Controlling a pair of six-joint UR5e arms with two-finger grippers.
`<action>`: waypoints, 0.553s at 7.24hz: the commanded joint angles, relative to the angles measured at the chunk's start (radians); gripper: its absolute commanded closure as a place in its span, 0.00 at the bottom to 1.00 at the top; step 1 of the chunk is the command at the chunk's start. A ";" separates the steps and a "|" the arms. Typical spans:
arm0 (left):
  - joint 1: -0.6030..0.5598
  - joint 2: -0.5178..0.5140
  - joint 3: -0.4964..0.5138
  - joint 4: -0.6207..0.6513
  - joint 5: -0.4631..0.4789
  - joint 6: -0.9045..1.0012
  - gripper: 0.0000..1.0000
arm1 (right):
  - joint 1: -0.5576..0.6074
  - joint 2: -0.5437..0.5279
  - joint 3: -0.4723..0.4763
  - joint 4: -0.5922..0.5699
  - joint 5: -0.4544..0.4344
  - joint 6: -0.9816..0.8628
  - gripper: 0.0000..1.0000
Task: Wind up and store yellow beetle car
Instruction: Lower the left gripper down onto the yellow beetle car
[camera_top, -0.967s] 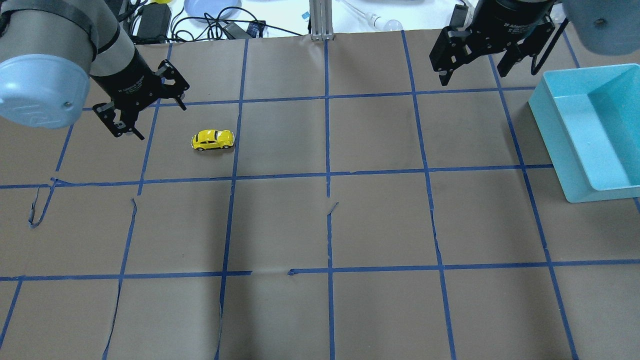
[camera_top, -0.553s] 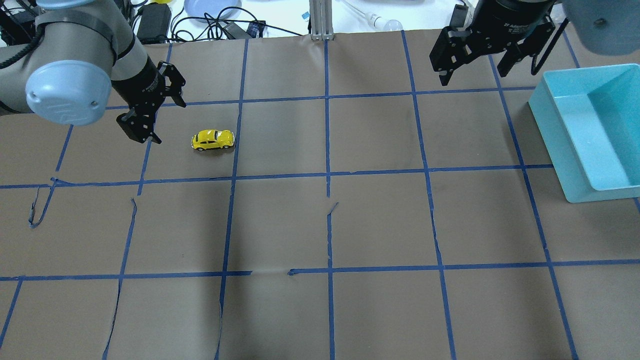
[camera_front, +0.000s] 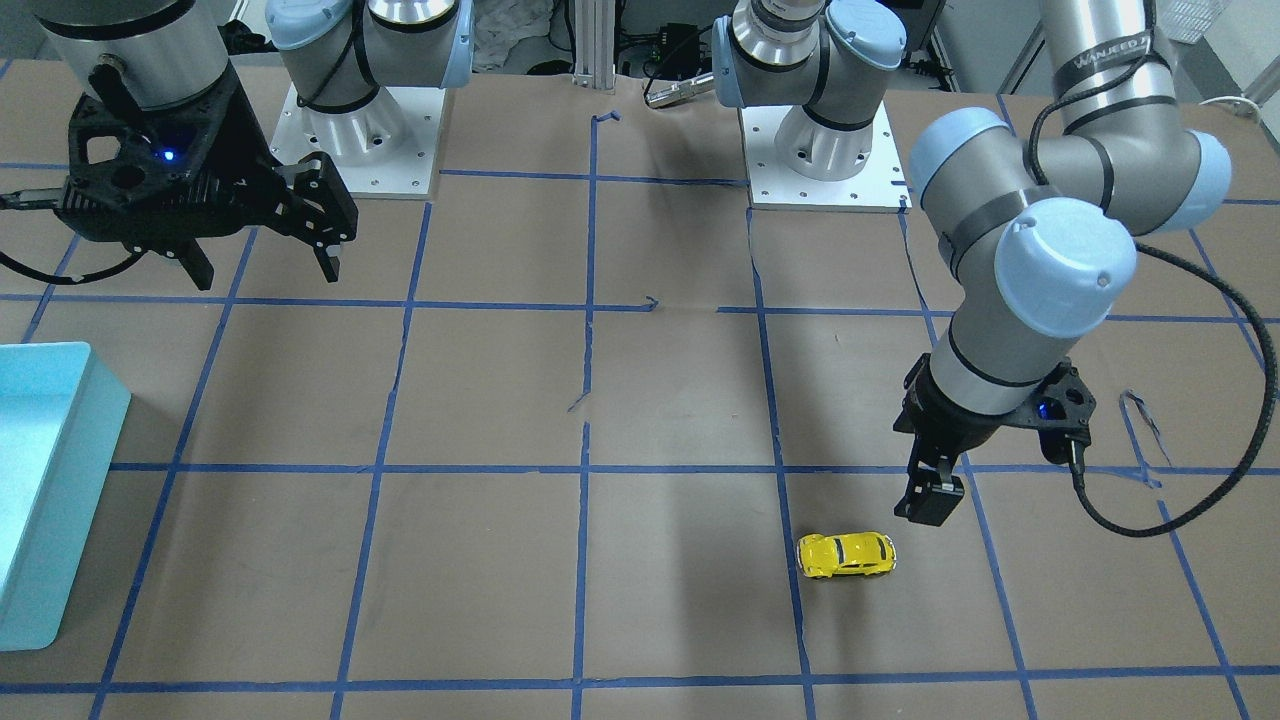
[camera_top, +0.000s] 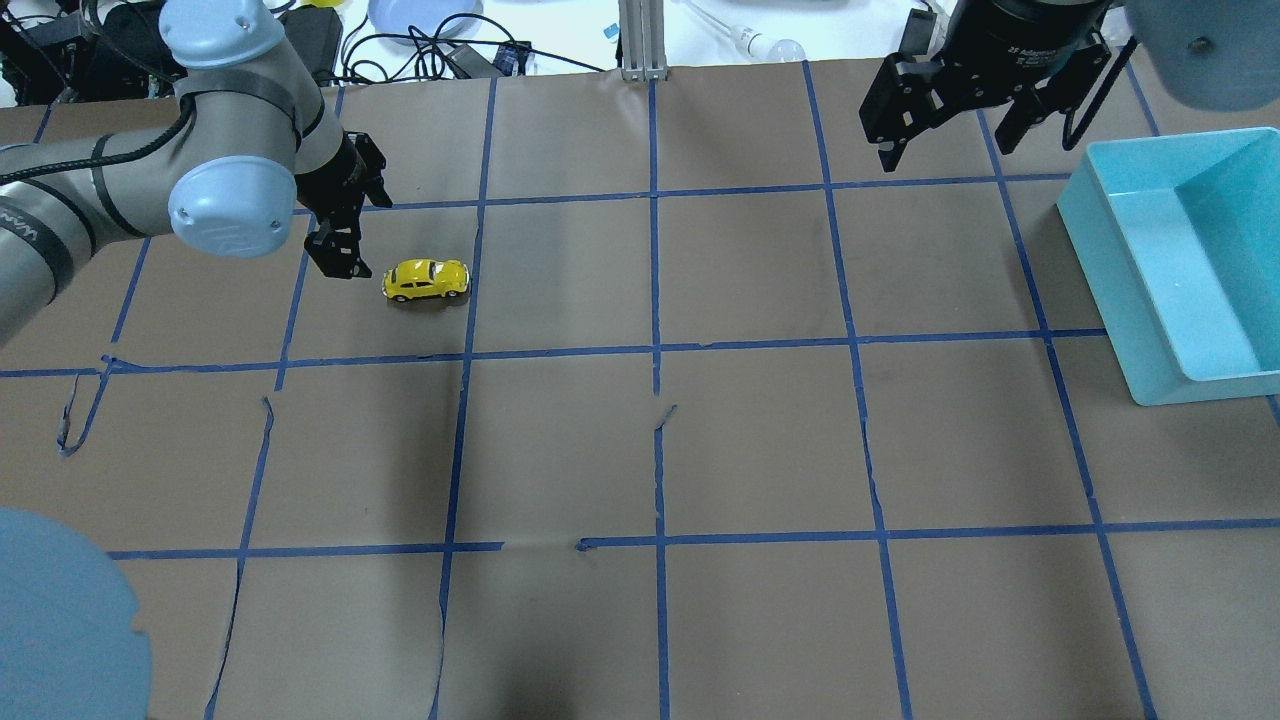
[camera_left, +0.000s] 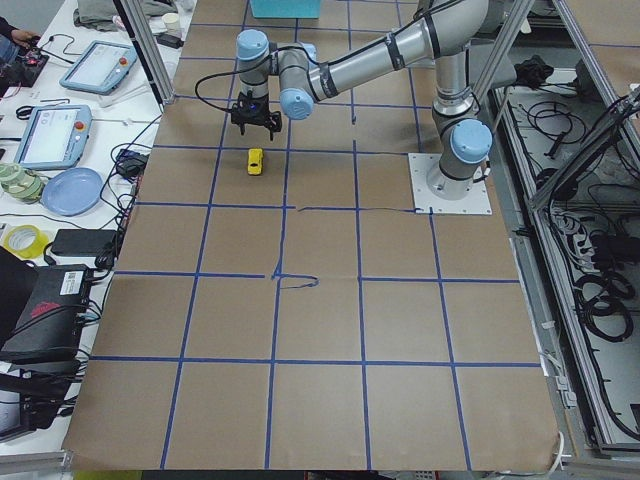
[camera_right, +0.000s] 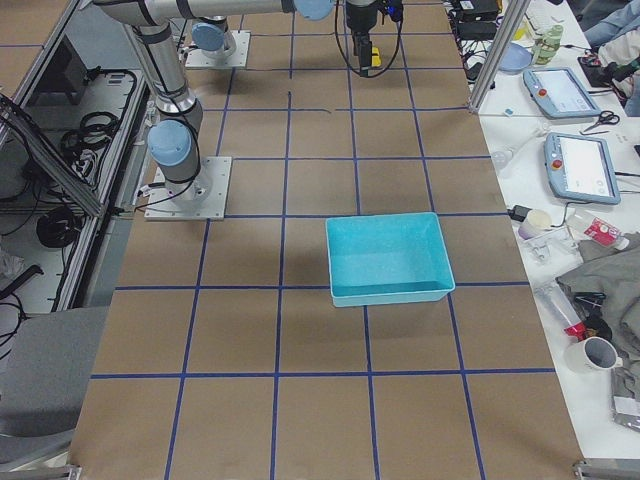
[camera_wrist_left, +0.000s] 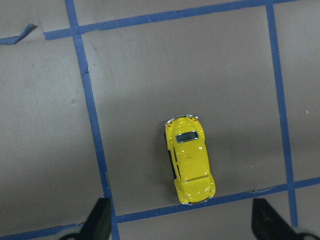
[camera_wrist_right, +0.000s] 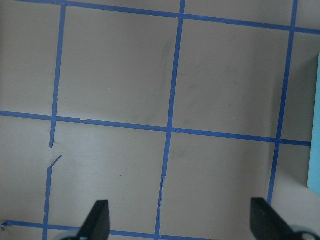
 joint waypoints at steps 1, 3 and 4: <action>0.000 -0.072 0.004 0.028 -0.004 -0.016 0.00 | 0.002 0.000 0.000 0.000 0.000 0.000 0.00; 0.000 -0.121 -0.007 0.072 -0.005 -0.079 0.00 | 0.002 0.000 0.000 0.000 -0.002 0.000 0.00; 0.000 -0.140 -0.004 0.074 -0.005 -0.084 0.00 | 0.002 0.000 0.000 0.000 -0.002 0.002 0.00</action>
